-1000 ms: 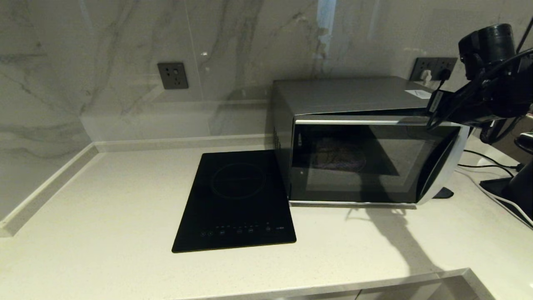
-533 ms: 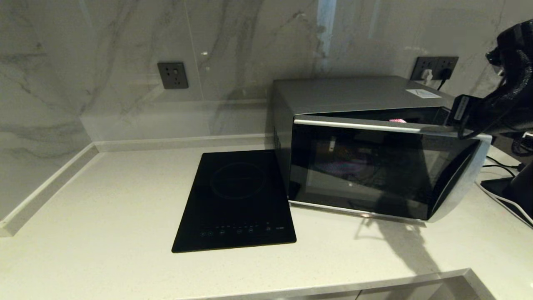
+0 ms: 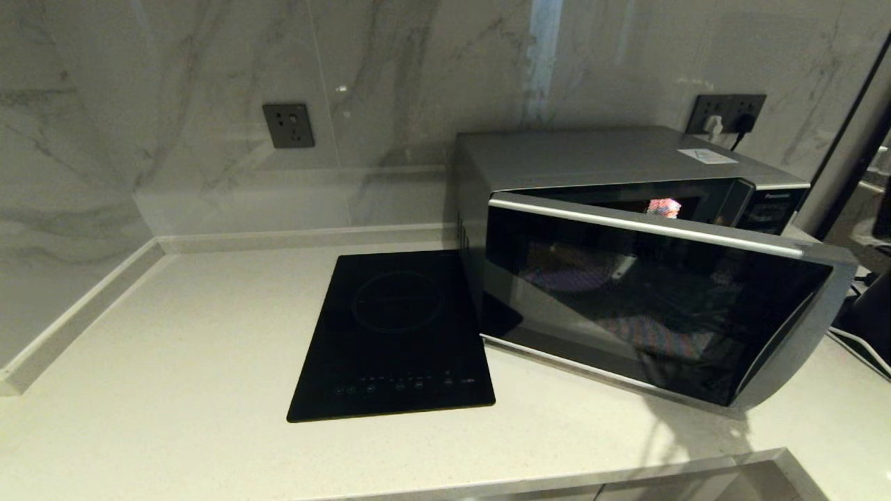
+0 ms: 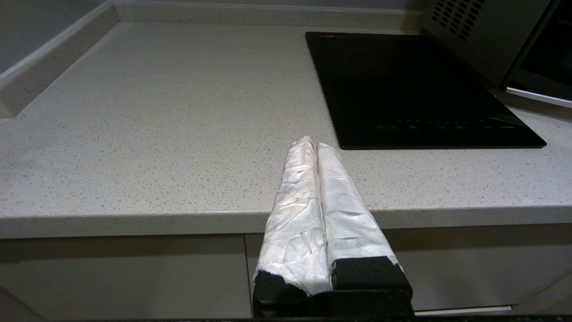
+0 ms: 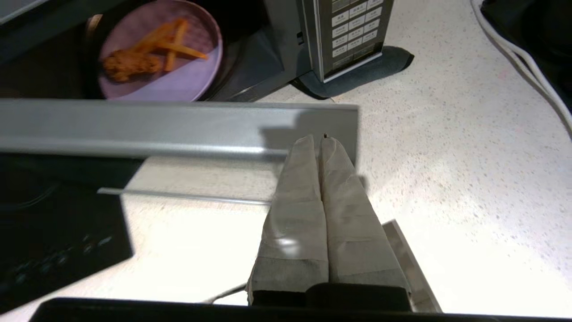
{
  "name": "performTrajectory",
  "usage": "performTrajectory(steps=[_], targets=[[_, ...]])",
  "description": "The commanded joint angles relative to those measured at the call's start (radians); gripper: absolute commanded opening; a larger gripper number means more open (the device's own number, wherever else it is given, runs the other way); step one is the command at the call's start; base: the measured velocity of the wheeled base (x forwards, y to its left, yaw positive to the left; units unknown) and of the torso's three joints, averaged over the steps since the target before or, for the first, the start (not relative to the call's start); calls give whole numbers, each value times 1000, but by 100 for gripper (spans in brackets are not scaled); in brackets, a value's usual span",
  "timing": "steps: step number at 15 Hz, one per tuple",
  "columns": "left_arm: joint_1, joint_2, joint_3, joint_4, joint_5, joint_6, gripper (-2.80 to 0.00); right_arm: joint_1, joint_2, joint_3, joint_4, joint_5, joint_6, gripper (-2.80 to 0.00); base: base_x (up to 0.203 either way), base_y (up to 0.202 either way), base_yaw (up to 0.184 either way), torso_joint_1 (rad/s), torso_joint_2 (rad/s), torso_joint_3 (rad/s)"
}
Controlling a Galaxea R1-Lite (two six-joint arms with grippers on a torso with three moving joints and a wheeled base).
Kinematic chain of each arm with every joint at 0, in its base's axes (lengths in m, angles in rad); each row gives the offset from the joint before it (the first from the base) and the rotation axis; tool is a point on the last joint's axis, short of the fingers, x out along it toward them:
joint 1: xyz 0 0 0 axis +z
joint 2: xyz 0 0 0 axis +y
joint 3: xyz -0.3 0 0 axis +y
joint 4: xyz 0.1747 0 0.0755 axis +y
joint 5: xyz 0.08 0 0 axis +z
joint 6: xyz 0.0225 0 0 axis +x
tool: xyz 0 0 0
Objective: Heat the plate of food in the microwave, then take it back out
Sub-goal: Open the microwave oven
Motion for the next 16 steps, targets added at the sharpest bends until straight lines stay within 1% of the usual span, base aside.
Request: performTrajectory(steps=[1,3,9,12,14,16], targets=[[0,2,0,0,0,-1,-280,-2,-93,13,12,7,2,-280,0,0,0,0,0,0],[0,2,0,0,0,0,-280,-3,-20,-36,10,8,2,-280,0,0,0,0,0,0],[0,2,0,0,0,0,-280,-7,282,-287,12,-2,1,-280,0,0,0,0,0,0],[0,2,0,0,0,0,-280,-8,377,-318,16,-25,0,-280,0,0,0,0,0,0],[0,2,0,0,0,-2,-280,-8,391,-309,42,-24,6,-280,0,0,0,0,0,0],[0,2,0,0,0,0,-280,-8,394,-307,53,-19,51,-280,0,0,0,0,0,0]])
